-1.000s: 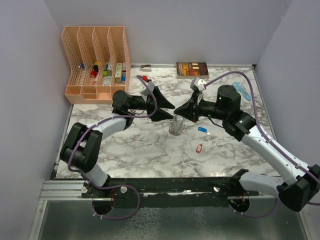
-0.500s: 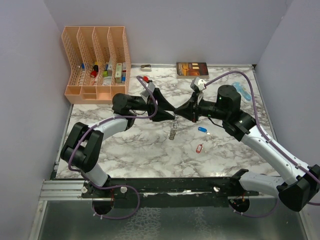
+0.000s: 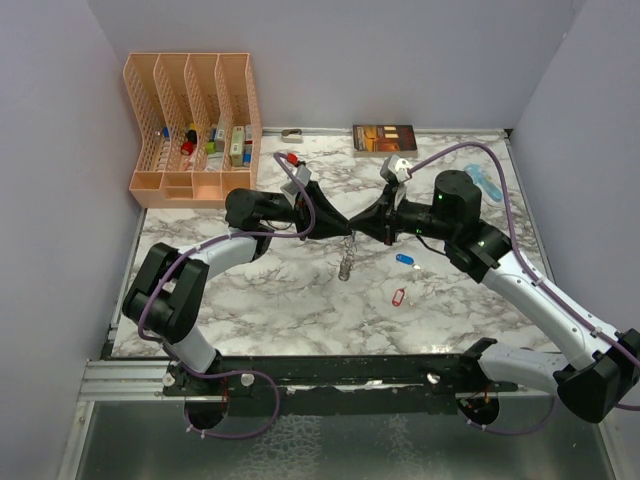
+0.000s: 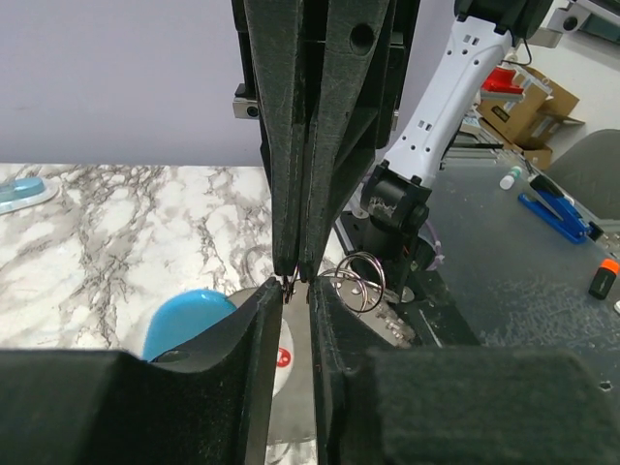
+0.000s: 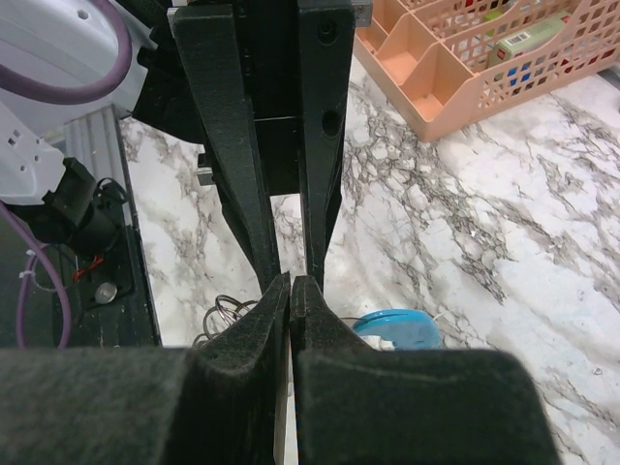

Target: Put the keys on the keyring

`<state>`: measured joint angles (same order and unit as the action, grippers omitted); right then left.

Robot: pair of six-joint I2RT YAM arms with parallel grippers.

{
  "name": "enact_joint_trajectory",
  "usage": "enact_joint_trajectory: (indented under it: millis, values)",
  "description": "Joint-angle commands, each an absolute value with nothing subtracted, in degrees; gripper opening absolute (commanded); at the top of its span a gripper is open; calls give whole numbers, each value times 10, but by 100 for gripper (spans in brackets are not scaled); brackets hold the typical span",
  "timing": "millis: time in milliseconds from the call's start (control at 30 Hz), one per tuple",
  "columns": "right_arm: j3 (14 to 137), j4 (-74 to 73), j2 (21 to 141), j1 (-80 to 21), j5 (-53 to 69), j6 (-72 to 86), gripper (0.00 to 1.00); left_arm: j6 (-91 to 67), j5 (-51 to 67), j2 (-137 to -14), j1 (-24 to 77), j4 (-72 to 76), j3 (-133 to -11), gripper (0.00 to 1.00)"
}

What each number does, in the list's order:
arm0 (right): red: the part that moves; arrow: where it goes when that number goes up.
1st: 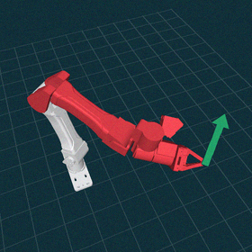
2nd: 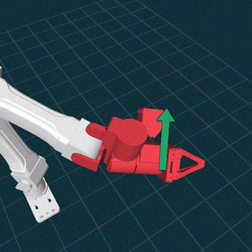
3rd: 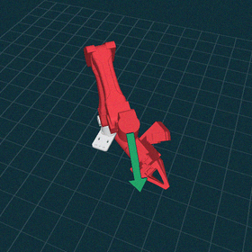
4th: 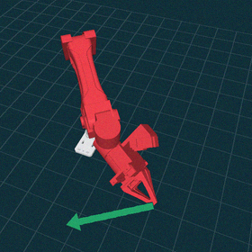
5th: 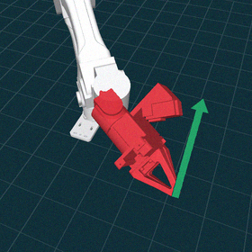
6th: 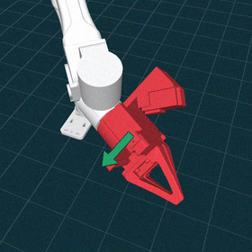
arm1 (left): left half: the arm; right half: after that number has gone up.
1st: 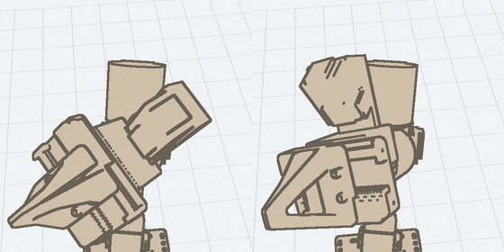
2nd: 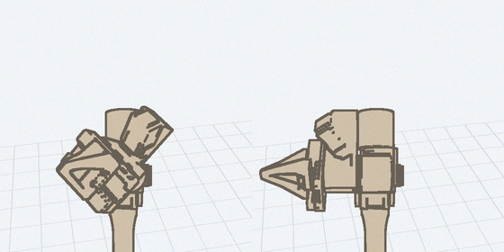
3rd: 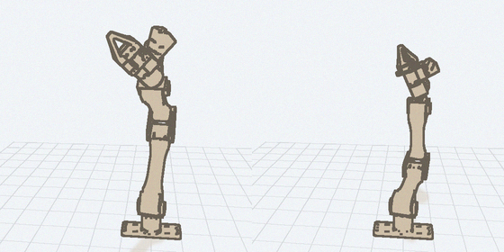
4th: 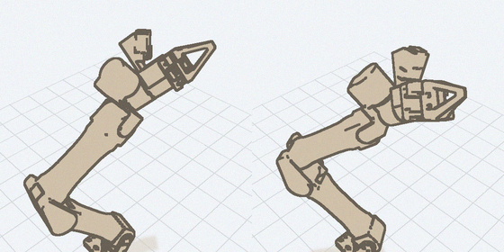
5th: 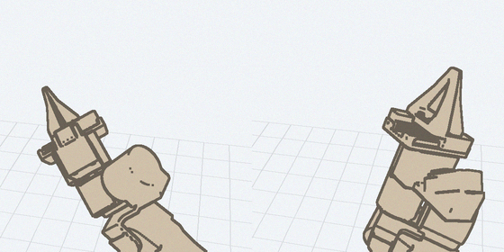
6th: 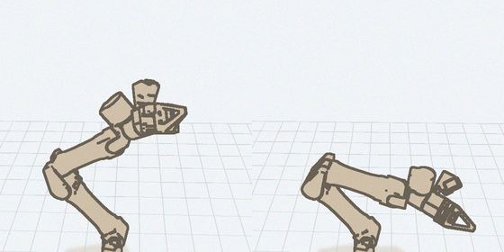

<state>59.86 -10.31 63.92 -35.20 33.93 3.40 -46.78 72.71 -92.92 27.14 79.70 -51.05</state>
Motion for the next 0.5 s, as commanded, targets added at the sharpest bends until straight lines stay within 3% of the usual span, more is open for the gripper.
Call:
enact_joint_trajectory:
  millis: [0,133,233,467]
  values:
    - [613,-73,619,-355,343,40,1,-469,743,-936,277,815,-508,19]
    - [613,-73,616,-355,339,40,1,-471,743,-938,277,815,-508,14]
    - [613,-73,615,-355,339,40,1,-472,743,-937,277,818,-508,0]
    - [612,-72,608,-355,333,44,1,-487,743,-937,277,841,-506,0]
